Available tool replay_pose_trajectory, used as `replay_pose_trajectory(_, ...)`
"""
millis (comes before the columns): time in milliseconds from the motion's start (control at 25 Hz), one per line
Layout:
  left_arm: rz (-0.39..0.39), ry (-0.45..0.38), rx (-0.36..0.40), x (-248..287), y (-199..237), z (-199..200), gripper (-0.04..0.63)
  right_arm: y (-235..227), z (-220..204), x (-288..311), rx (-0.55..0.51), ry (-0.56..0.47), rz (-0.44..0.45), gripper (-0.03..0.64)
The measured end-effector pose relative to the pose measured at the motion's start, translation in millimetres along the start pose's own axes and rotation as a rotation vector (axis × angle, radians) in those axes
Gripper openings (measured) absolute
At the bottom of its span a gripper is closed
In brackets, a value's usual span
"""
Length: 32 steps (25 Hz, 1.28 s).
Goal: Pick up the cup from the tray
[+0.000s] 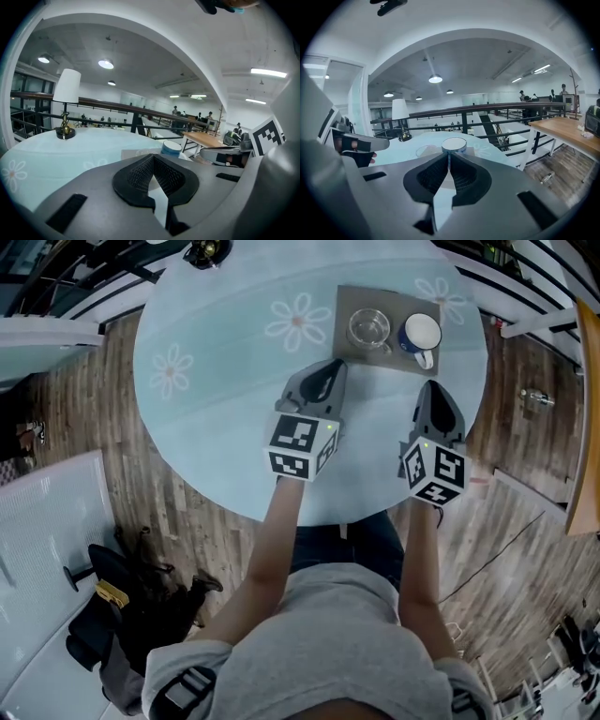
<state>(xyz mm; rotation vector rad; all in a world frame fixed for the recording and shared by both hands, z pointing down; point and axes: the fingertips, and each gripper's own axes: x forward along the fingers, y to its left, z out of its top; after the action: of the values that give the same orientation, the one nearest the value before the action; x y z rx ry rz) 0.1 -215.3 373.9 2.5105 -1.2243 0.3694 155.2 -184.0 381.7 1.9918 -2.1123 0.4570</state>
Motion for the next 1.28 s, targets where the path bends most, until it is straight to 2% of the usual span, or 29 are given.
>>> replay_pose_trajectory(240,-0.017,0.031,0.056,22,-2,2,0.006,-20,-17,20,0.000,0.045,0.018,0.012)
replay_pose_trajectory(280,-0.032,0.037,0.071,24,-4,3,0.006,-20,-20,23,-0.001,0.053,0.031,0.029)
replay_pose_trajectory(320,-0.048,0.044,0.086,25,-5,4,0.006,-20,-22,27,-0.001,0.061,0.045,0.090)
replay_pose_trajectory(360,-0.061,0.053,0.102,27,-6,5,0.009,-20,-25,30,-0.002,0.068,0.056,0.112)
replay_pose_trajectory(560,-0.128,0.083,0.153,39,-11,13,0.103,-23,-34,49,-0.013,0.083,0.077,0.112)
replay_pose_trajectory(1000,-0.334,0.193,0.359,72,-35,16,0.189,-26,-38,76,-0.098,0.090,0.127,0.110)
replay_pose_trajectory(1120,-0.376,0.229,0.369,81,-38,15,0.206,-22,-39,80,-0.124,0.089,0.143,0.109)
replay_pose_trajectory(1280,-0.392,0.245,0.376,92,-40,18,0.244,-17,-41,80,-0.178,0.076,0.160,0.064)
